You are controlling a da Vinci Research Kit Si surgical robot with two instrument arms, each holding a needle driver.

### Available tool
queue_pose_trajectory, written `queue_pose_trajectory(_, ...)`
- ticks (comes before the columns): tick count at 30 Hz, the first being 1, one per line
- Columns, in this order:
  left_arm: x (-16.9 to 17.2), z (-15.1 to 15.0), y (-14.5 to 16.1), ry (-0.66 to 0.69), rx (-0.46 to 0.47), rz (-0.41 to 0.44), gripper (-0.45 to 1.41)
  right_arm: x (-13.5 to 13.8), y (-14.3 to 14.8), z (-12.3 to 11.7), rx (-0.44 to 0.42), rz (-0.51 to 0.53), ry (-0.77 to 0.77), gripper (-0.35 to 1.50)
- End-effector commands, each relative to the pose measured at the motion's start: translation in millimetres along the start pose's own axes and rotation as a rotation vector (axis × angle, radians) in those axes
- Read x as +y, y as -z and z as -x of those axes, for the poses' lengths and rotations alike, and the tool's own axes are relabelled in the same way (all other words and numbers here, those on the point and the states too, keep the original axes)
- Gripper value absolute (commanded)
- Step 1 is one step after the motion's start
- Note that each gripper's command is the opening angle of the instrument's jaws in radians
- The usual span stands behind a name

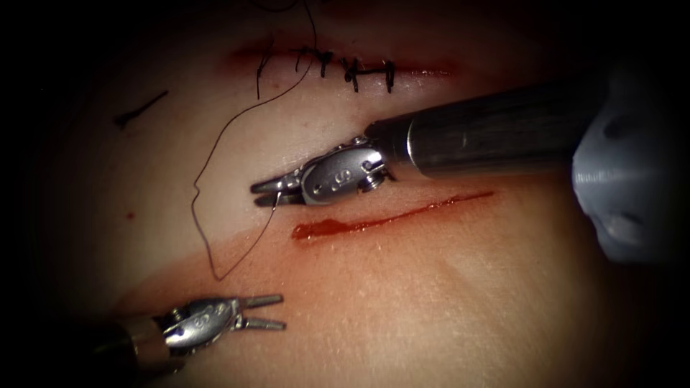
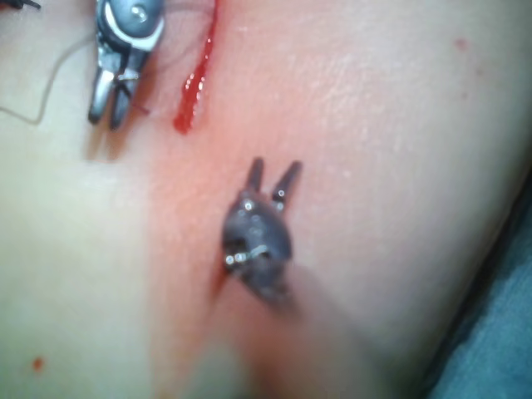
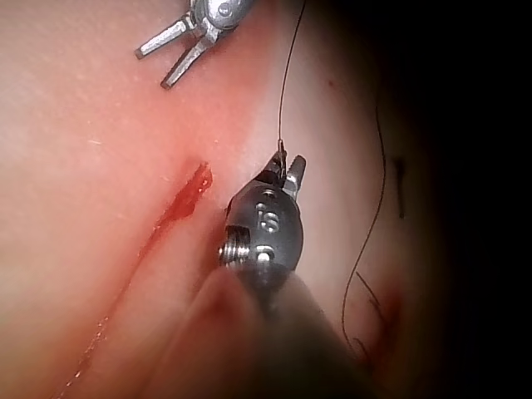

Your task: Wound Closure

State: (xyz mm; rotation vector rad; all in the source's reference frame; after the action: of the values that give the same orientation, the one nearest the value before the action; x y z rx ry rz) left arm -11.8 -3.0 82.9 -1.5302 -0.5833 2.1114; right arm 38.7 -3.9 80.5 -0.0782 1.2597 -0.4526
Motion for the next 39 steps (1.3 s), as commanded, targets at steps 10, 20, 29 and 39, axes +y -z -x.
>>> queue_pose_trajectory(10,0.2,0.7,-0.8,0.001,0.001,0.006,0.29,-0.1,-0.7,0.1,0.002,-0.001,-0.024,-0.35)
queue_pose_trajectory(20,0.1,0.3,-1.6,0.004,-0.007,0.001,0.29,0.9,-0.3,0.2,-0.013,0.005,-0.194,-0.35)
queue_pose_trajectory(29,-2.9,-3.3,-4.6,0.031,0.000,-0.043,0.27,0.8,-0.3,0.2,-0.012,0.008,-0.194,-0.35)
queue_pose_trajectory(39,-5.7,0.1,-5.5,0.050,-0.020,-0.063,0.17,0.8,-0.3,0.1,-0.013,0.005,-0.194,-0.35)
